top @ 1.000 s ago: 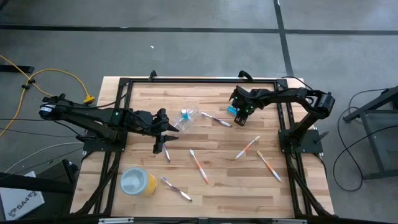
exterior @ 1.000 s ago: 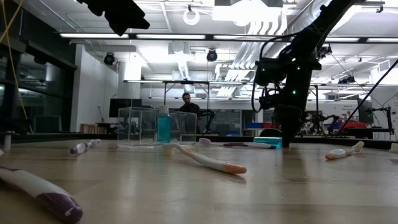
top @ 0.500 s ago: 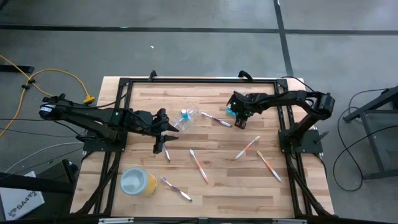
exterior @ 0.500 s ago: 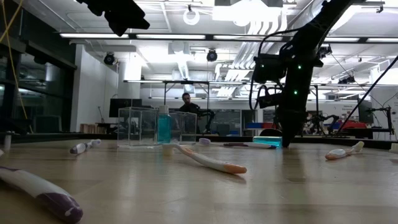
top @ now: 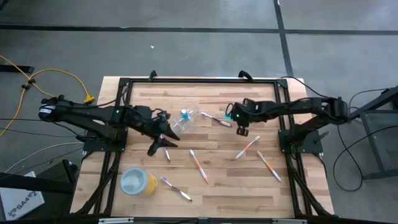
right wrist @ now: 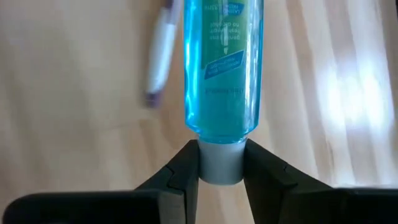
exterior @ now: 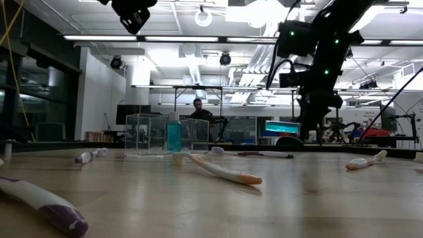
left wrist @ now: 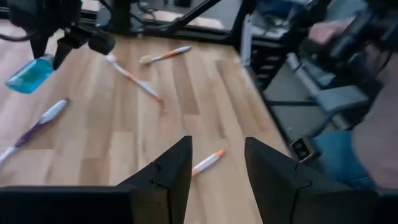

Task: Pick & Place toothbrushing station
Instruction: Put the blue mouthwash into the transparent organizer

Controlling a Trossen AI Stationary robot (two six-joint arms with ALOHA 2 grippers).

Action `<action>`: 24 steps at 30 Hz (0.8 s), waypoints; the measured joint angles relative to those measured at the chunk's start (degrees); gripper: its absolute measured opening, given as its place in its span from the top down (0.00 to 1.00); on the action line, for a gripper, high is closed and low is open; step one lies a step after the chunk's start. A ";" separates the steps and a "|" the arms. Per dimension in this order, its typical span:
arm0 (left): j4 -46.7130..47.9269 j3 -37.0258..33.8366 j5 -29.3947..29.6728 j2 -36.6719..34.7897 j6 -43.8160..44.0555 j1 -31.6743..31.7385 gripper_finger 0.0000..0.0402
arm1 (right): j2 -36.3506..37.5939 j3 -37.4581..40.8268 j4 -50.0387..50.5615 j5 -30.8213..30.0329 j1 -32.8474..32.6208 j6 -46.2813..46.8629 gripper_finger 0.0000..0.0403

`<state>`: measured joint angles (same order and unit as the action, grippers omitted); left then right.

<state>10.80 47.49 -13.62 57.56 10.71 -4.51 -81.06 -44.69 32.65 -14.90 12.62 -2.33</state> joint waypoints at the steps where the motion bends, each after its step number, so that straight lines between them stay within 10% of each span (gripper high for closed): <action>1: -0.61 0.03 -1.67 0.36 0.64 0.81 0.64 | 0.35 0.00 0.08 -0.09 -1.35 0.64 0.78; 24: -8.81 -0.02 -7.17 14.52 7.34 6.74 0.64 | 0.70 -7.41 0.91 -0.20 -17.57 7.62 0.78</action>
<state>1.98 47.46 -20.78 72.08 18.06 2.23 -80.36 -52.10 33.57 -15.09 -4.95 5.29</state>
